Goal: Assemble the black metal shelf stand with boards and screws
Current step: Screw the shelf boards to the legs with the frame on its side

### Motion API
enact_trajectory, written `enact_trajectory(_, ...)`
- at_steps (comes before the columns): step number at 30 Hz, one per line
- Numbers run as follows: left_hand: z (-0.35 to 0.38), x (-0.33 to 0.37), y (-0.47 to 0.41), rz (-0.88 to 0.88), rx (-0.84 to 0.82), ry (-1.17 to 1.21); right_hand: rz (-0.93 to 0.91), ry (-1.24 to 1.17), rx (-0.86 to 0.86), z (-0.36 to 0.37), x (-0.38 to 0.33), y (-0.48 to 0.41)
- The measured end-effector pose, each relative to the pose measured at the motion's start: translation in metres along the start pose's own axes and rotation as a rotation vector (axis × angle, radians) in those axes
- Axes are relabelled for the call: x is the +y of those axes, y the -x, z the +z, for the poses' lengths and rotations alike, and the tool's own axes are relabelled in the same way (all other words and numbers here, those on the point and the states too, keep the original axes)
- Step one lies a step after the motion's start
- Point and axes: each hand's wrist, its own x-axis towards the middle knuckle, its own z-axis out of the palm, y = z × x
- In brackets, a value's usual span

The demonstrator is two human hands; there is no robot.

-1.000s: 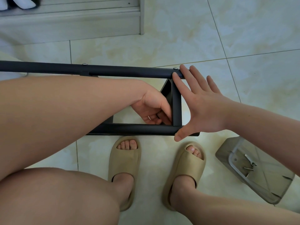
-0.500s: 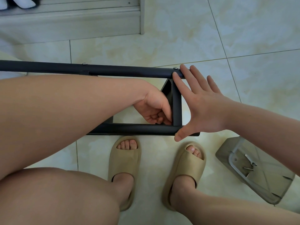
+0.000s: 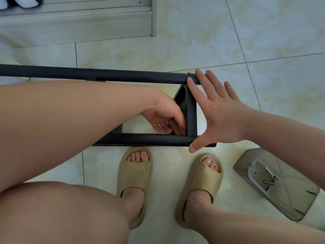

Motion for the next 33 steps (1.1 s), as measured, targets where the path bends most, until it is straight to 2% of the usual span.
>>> enact_trajectory(7, 0.0025, 0.0001, -0.0037, 0.001, -0.065, 0.056, 0.000, 0.001, 0.006, -0.0003, 0.0005, 0.0000)
enact_trajectory(16, 0.0004, 0.0049, -0.0038, 0.008, -0.036, 0.051, 0.003, 0.007, 0.006, 0.0003, 0.0004, -0.0005)
enact_trajectory(27, -0.0024, -0.0026, -0.0001, -0.021, -0.076, 0.029, 0.006, 0.004, 0.005, -0.0009, -0.0004, 0.0001)
enact_trajectory(33, 0.0016, -0.0019, -0.0054, 0.029, -0.057, 0.063, 0.005, 0.000, 0.005, -0.0007, -0.0004, -0.0001)
